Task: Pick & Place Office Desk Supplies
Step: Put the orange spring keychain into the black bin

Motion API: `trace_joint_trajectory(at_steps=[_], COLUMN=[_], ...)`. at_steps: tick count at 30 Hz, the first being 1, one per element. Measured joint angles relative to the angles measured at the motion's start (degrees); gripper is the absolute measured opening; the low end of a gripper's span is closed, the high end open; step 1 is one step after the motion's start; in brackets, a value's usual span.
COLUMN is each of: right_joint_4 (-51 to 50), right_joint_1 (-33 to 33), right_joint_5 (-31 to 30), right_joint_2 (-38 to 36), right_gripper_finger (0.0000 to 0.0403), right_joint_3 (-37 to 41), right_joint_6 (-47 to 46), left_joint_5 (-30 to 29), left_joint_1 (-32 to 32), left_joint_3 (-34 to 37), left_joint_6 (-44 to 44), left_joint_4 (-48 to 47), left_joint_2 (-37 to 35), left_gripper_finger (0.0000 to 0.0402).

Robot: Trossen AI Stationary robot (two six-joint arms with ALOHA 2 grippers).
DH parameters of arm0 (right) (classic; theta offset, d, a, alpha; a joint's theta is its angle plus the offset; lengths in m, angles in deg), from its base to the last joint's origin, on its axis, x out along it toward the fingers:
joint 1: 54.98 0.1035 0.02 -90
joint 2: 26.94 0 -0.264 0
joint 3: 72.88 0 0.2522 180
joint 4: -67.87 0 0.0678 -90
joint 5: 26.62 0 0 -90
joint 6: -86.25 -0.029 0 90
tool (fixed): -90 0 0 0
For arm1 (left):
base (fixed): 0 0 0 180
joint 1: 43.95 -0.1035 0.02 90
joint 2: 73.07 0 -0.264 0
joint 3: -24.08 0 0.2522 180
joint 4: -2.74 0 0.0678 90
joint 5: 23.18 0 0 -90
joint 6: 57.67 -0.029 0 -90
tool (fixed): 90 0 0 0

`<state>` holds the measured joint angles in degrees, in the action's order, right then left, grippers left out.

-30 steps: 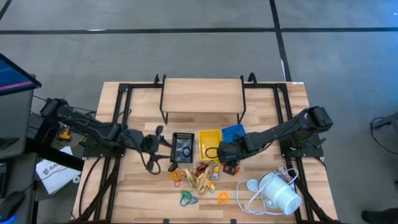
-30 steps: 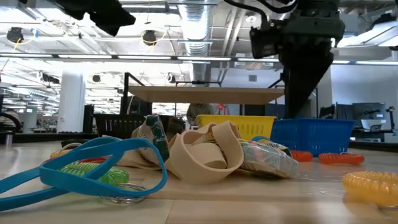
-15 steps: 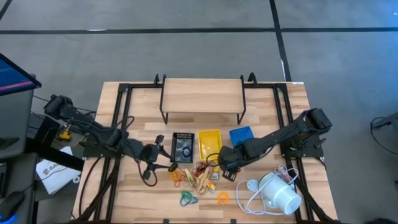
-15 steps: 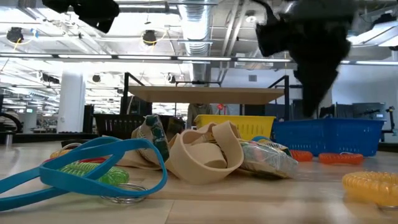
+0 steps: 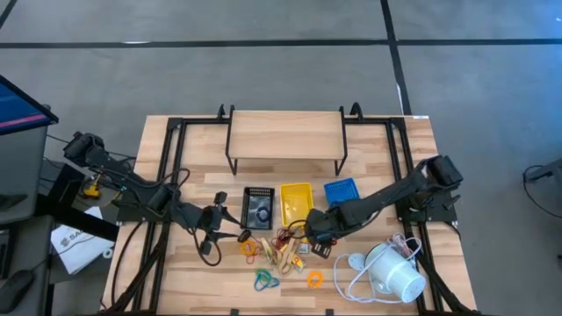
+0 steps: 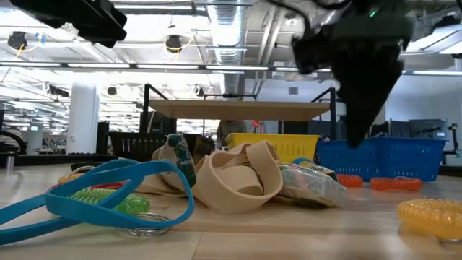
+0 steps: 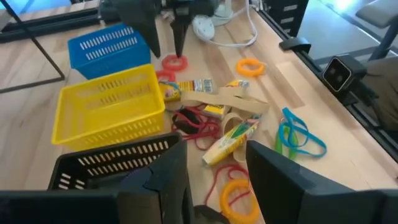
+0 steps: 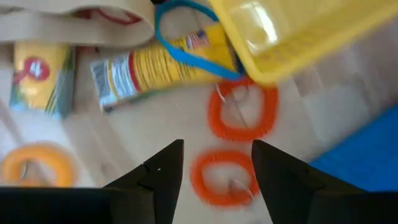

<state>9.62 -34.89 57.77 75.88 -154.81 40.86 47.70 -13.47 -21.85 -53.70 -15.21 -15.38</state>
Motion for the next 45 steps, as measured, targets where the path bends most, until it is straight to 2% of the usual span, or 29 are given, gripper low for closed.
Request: trace_joint_trajectory(at_steps=[6, 12, 26, 29, 33, 34, 37, 39, 42, 45], right_joint_4=[-1.37, -1.32, -2.72, -2.64, -2.18, -2.25, -3.05, -7.37, -17.81, -23.03], right_joint_1=[-3.58, -5.82, -8.93, -8.95, -8.93, -8.86, -8.84, -8.35, -7.66, -6.25], right_joint_5=[0.43, -2.14, -1.42, -0.26, 1.64, 1.46, 0.48, -2.25, -8.41, -15.19], right_joint_2=[5.22, 4.79, 8.62, 8.70, 8.78, 8.79, 8.40, 7.42, 4.94, 1.12], right_gripper_finger=[0.0187, 0.0187, 0.0184, 0.0153, 0.0038, 0.0023, 0.0013, 0.0007, 0.0005, 0.0003], right_joint_3=[0.01, -0.01, -0.28, -0.27, -0.29, -0.28, -0.28, -0.27, -2.45, -5.66], right_joint_6=[4.47, 5.07, 6.80, 6.80, 7.63, 8.72, 9.51, 9.79, 7.61, 6.10], left_joint_5=[-0.07, -0.11, -0.15, -0.15, -0.15, -0.17, -0.17, -0.20, -0.24, -3.66], left_joint_1=[0.00, 0.00, 0.00, 0.00, 0.00, 0.00, 0.00, 0.00, 0.00, 0.00], left_joint_3=[0.16, 0.16, 0.16, 0.16, 0.16, 0.16, 0.16, 0.15, 0.14, 0.14], left_joint_6=[1.10, 2.75, 2.75, 2.75, 2.75, 2.75, 2.75, 2.77, 2.75, 2.75], left_joint_4=[-0.33, -0.85, -0.94, -0.93, -0.91, -0.85, -0.18, 0.50, 0.81, 1.20], left_joint_2=[-0.22, -0.28, -0.31, -0.31, -0.31, -0.31, -0.31, -0.33, -0.33, -0.33], left_gripper_finger=[0.0158, 0.0158, 0.0158, 0.0158, 0.0158, 0.0158, 0.0158, 0.0158, 0.0158, 0.0158])
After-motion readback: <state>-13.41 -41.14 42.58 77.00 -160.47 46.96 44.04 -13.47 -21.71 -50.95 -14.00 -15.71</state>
